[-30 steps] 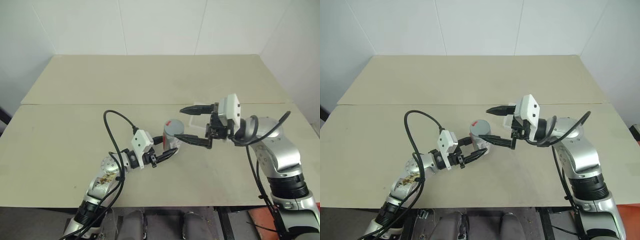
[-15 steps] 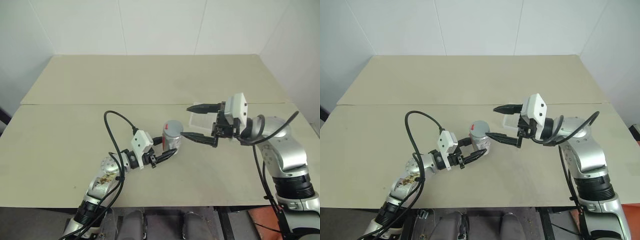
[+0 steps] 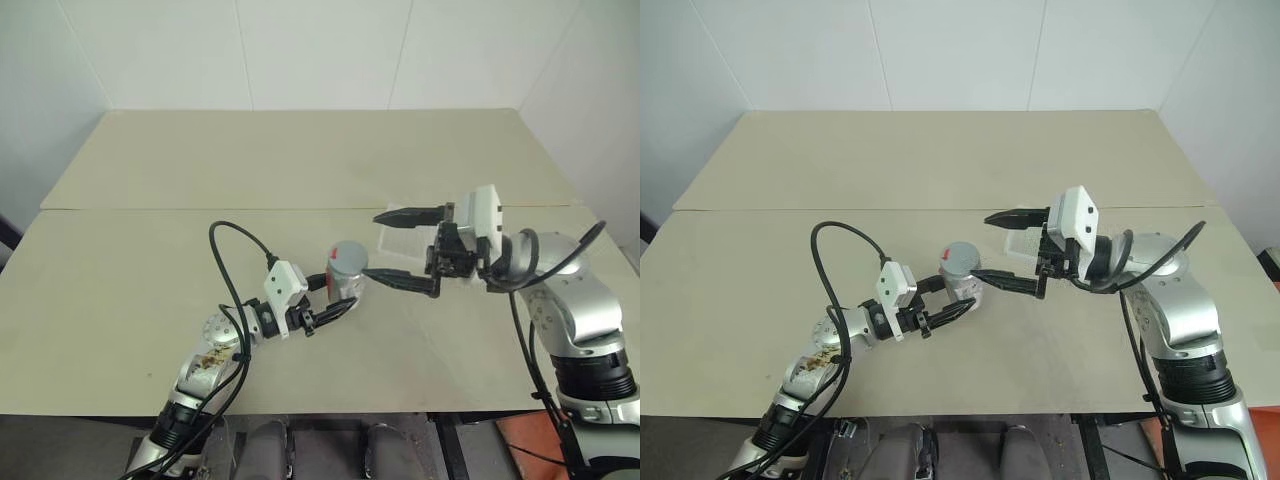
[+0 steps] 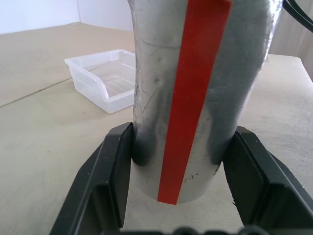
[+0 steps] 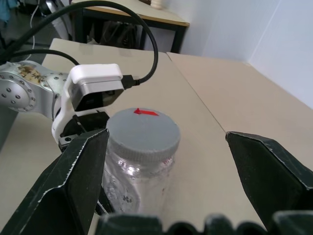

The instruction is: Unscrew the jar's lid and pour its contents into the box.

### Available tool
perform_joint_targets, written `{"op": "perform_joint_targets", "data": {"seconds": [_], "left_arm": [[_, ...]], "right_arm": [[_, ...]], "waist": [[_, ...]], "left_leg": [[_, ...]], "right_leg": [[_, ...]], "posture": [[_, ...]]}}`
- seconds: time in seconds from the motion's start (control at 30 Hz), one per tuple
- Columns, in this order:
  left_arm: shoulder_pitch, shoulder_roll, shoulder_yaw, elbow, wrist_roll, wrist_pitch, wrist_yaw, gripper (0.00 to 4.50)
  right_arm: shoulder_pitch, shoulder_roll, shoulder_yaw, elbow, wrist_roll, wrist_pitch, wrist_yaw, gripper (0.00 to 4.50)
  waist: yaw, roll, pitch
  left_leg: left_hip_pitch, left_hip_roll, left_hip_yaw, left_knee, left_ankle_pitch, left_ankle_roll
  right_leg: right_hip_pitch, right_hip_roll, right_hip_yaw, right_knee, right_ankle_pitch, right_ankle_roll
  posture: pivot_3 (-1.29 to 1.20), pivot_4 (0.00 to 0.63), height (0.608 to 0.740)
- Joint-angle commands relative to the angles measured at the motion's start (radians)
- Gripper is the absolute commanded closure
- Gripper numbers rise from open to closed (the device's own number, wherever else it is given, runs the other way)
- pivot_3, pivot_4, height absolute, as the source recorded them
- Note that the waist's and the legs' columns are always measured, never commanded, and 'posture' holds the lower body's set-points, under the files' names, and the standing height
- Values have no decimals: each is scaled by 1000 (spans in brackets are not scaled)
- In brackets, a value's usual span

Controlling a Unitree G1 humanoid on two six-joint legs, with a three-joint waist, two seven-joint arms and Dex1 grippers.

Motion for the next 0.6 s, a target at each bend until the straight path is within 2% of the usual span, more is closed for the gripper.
{"op": "perform_joint_targets", "data": {"seconds": [0.03,0.3,0.6], "left_arm": [[0,-4,1,-38,-4,-26,-1,2071],[-1,-5,0,-38,-3,-29,0,2071],[4,-5,0,-44,-3,-28,5,2071]], "right_arm": [[-9,15,-4,-55,29,8,1,55],[-40,102,80,-38,-71,-33,-62,55],[-62,136,83,-13,-113,-29,-83,55]], "waist": [[0,0,0],[-1,0,0],[0,0,0]], "left_leg": [[0,0,0,0,0,0],[0,0,0,0,0,0],[0,0,0,0,0,0]], "right_leg": [[0,0,0,0,0,0],[0,0,0,0,0,0],[0,0,0,0,0,0]], "posture": [[0,150,740],[0,150,740],[0,150,740]]}}
